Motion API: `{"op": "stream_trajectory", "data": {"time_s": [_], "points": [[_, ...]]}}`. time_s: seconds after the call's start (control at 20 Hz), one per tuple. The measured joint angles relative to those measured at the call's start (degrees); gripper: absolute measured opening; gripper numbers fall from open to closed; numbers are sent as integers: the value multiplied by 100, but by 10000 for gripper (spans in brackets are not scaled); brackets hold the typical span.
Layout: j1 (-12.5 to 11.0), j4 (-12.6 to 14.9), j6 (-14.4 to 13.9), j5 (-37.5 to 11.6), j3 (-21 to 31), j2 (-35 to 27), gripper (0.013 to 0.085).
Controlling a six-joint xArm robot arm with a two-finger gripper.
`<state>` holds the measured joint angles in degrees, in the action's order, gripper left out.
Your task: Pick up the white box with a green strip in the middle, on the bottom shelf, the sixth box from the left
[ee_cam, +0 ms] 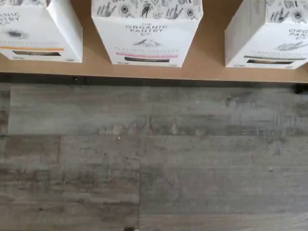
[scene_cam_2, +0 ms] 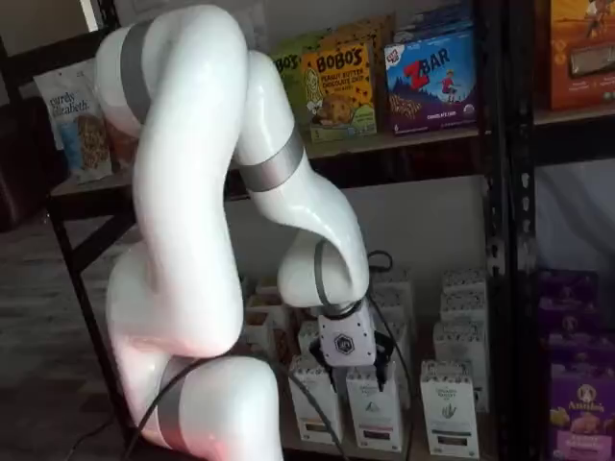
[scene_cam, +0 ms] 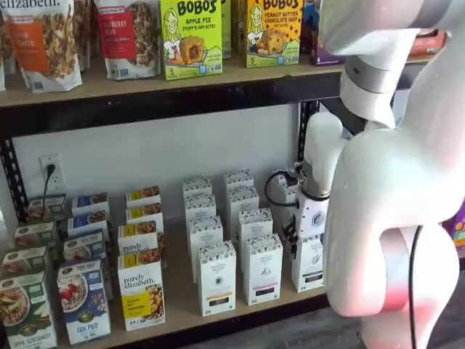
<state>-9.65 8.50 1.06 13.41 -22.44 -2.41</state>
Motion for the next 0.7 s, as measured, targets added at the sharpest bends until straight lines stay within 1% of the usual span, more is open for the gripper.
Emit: {"op": "stream_trajectory", "data": {"time_s": [0.05, 0.15, 0.25, 0.3, 0.35, 0.45, 0.5, 0.55, 0.6, 0.65, 0.7], "points": [[-16, -211, 220, -67, -141, -211, 850], [-87, -288, 361, -180, -375, -536, 850], [-197, -105, 290, -241, -634, -855, 850], [-267, 116, 140, -244, -780, -1017, 850], [-326, 242, 80, -256, -928, -1196, 850], [-404, 243, 157, -320, -1178, -1518, 850], [-440, 284, 153, -348, -1274, -1646, 850], [-469, 239, 229, -397, -1379, -1788, 850], [-486, 71, 410, -455, -1478, -1928, 850], [-496, -191, 682, -520, -1585, -2068, 850], [-505, -340, 834, -540, -1654, -2151, 850]]}}
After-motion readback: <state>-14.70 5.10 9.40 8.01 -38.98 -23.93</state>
